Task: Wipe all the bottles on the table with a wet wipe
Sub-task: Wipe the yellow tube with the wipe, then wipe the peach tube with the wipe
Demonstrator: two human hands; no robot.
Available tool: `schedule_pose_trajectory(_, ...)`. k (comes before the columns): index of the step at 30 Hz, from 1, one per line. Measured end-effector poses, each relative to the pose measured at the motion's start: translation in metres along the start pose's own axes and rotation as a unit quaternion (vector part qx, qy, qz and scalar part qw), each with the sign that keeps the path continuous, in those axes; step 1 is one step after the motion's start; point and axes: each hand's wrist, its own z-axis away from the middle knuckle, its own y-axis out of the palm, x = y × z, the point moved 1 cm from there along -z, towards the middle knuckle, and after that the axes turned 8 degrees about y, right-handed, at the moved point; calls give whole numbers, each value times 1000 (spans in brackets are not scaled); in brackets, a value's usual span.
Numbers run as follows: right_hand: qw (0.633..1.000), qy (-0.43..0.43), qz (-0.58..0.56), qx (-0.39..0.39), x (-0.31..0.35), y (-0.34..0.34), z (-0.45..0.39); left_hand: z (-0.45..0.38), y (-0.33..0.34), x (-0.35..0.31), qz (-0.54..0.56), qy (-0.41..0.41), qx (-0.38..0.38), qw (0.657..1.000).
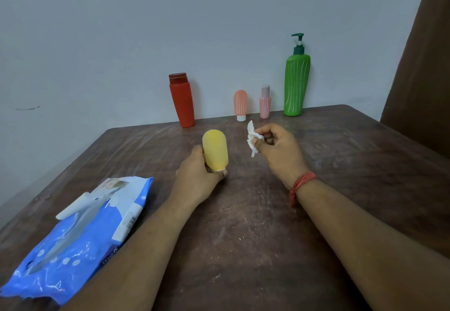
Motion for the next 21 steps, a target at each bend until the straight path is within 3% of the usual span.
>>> schedule_pose_trajectory(7, 1000, 4, 8, -16, -3, -7, -9, -25, 13, 1, -111, 22, -19, 993)
schedule_pose_trajectory(21, 989, 12, -105, -102, -23, -29, -40, -161, 65, 21, -58, -62, -89, 992)
